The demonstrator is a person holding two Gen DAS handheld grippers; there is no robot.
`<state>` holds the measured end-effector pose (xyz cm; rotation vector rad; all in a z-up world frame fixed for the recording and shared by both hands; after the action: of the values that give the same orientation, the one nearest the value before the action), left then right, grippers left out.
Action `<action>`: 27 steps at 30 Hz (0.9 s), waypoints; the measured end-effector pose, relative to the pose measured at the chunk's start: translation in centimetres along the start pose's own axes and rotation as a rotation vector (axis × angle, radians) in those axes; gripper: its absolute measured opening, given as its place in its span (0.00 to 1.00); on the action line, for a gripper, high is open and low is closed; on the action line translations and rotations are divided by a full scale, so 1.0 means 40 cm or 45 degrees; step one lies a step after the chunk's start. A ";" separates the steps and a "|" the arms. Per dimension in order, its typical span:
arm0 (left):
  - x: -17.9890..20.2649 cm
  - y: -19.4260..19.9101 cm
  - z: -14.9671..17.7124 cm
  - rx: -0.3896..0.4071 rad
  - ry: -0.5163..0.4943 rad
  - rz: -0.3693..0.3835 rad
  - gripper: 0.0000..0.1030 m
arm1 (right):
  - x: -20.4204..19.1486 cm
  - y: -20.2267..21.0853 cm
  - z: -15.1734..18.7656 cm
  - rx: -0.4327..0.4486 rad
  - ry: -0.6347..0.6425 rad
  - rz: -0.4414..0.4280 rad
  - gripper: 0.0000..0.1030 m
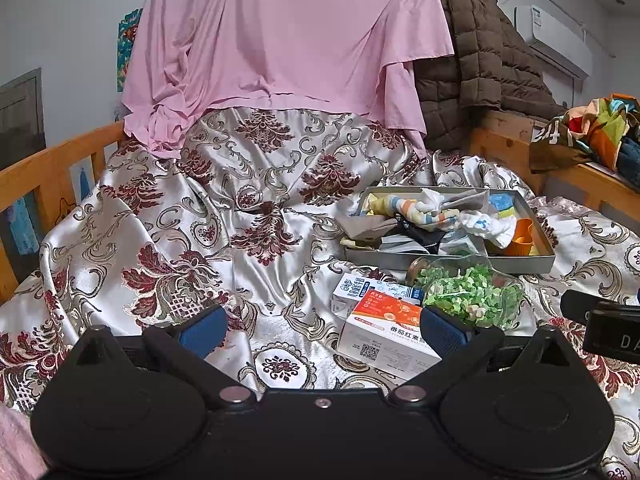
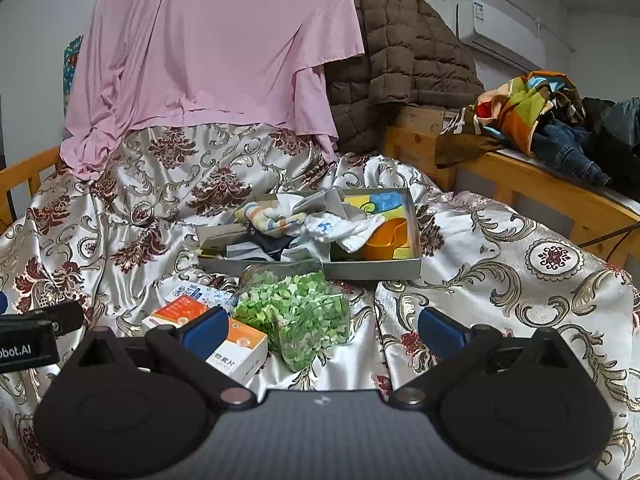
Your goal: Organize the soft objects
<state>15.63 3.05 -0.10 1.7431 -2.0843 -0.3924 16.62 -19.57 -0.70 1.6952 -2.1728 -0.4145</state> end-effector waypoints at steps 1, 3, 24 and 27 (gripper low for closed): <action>0.000 -0.001 0.001 -0.002 0.000 -0.001 0.99 | -0.001 -0.002 0.003 -0.009 0.004 -0.002 1.00; -0.002 -0.004 0.004 -0.009 0.002 -0.003 0.99 | -0.005 -0.007 0.006 -0.025 0.014 -0.008 1.00; -0.016 -0.030 0.026 -0.091 0.036 -0.054 0.99 | -0.040 -0.035 0.029 -0.124 0.104 -0.039 1.00; -0.016 -0.032 0.028 -0.099 0.037 -0.054 0.99 | -0.042 -0.036 0.030 -0.126 0.106 -0.040 1.00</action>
<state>16.32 3.42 -1.75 1.7403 -1.9878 -0.4517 17.70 -18.27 -2.55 1.6648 -2.0353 -0.4444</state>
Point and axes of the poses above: each gripper's, at about its wrist camera, not at the fingertips, and y roughly against the way its jaws point, x to its right, z to its underside, the point moved 5 cm from there along -y, roughly the way its jaws point, and after that the axes turned 12 degrees about z, right-handed, at the moved point
